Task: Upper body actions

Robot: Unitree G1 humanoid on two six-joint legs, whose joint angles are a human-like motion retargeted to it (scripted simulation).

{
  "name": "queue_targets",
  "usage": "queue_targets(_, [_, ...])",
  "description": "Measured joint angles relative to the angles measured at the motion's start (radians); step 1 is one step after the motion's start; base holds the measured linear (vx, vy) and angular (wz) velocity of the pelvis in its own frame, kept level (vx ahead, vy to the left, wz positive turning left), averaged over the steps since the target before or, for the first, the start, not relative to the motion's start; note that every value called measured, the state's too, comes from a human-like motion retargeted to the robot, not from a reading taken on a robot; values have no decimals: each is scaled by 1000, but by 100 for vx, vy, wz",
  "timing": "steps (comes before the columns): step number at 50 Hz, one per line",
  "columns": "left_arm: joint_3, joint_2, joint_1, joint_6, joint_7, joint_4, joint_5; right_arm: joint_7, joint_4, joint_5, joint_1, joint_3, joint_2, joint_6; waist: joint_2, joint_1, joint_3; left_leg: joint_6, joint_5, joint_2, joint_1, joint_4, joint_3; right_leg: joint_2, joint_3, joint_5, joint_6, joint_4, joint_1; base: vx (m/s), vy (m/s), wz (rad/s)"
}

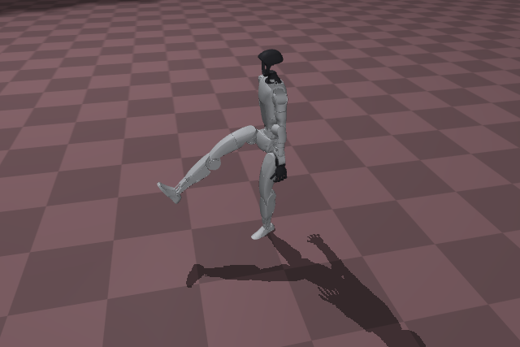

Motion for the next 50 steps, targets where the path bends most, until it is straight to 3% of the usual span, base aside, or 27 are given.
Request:
queue_targets(5, [-68,-12,-25,-30,16,-52,0,18,22,27,13,-18,21,23,18,-45,96,-30,-4,74,-4,57,-29,-23,69,-1,-20,-9,-80,1,-1,61])
queue_targets(9, [-84,-17,-29,-31,5,-50,18,72,-15,38,13,-3,51,13,3,-40,105,-36,-13,75,3,68,-37,-17,46,5,-12,-30,1,0,1,10])
queue_targets(15, [-35,-36,42,-47,-1,-16,36,112,-66,-22,-14,51,62,-11,-40,21,16,-20,-30,5,-2,58,-35,7,-34,35,38,-43,252,9,-2,-22])
queue_targets(23, [77,-31,227,-22,-15,67,87,66,-113,-95,-44,90,40,-32,-100,204,-189,-6,-47,-90,5,-28,114,102,17,94,86,13,598,18,-7,-103])
queue_targets(30, [152,-20,328,3,-43,113,89,56,-161,-85,-106,115,45,-65,-113,311,-270,-25,-57,-98,-22,-60,232,132,-10,114,90,20,835,4,-7,-87])
queue_targets(38, [164,-36,249,12,-53,88,34,68,-176,-87,-145,149,54,-69,-129,392,-249,-46,-70,-103,-63,-30,314,88,-1,75,103,-55,977,-7,-13,-51])
queue_targets(40, [161,-41,224,5,-49,65,26,63,-172,-93,-139,161,56,-66,-153,410,-248,-54,-67,-121,-77,-26,332,49,-24,71,206,-85,995,-13,-23,-35])
queue_targets(45, [144,-42,175,-4,-46,13,9,55,-141,-115,-118,168,68,-42,-177,442,-248,-85,-54,-119,-92,-29,361,48,-25,-8,178,-131,979,-10,-19,-29])
queue_targets(50, [133,-65,138,-20,-16,-15,-36,51,-129,-131,-111,152,76,-21,-161,426,-236,-108,-26,-99,-107,-51,353,60,-30,11,183,-167,972,-15,-27,5])
